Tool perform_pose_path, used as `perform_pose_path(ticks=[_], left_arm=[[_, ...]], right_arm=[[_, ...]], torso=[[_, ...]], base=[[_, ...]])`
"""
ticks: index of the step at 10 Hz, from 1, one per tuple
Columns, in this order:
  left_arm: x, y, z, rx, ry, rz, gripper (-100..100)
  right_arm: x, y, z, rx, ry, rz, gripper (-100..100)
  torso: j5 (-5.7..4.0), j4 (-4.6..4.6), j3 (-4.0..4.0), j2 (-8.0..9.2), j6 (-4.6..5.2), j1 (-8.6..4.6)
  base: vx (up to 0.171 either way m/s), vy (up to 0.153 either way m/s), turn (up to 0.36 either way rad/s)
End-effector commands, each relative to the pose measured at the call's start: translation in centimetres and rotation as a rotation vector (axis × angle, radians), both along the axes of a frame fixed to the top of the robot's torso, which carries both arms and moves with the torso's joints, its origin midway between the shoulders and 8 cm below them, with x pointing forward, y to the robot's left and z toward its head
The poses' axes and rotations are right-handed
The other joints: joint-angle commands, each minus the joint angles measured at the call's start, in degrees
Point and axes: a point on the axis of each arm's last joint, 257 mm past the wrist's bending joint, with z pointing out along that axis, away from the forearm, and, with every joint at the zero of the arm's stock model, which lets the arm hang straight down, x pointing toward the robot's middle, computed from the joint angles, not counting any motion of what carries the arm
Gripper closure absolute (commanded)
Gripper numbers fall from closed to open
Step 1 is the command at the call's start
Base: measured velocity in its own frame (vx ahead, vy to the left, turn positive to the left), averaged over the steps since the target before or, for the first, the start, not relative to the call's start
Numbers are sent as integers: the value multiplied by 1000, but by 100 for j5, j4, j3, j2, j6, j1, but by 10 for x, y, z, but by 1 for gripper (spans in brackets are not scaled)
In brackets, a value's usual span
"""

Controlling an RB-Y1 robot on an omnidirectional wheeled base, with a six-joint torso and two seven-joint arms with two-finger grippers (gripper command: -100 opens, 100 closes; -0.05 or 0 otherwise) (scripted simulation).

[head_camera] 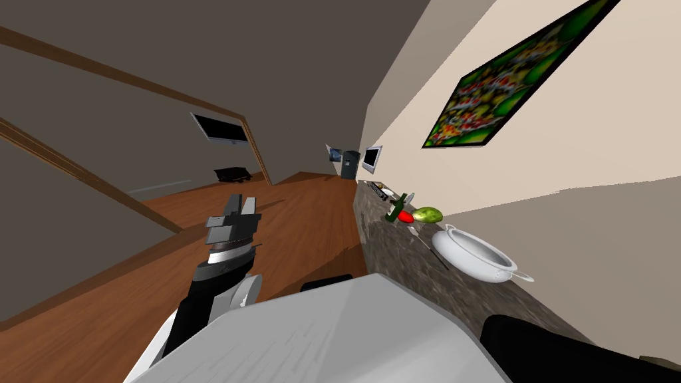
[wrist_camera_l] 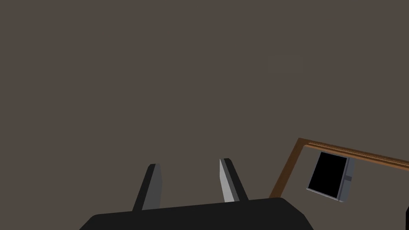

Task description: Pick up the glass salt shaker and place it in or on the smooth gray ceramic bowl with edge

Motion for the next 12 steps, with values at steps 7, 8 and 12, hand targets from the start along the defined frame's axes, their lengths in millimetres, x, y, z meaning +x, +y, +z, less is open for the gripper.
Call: perform_pose_path(ticks=[7,8,12], left_arm=[[0,0,0,0,0,0,0],[0,0,0,0,0,0,0],[0,0,0,0,0,0,0]], right_arm=[[-48,-14,43,-53,51,-68,-100],[-35,-23,45,-42,23,-50,-100],[-49,-35,76,-77,43,-71,-100]], torso=[[-1,0,-1,-1,4,-10],[-4,1,2,3,3,-20],[-5,1,0,0,3,-21]], base=[[2,34,40],[-16,74,196],[4,52,87]])
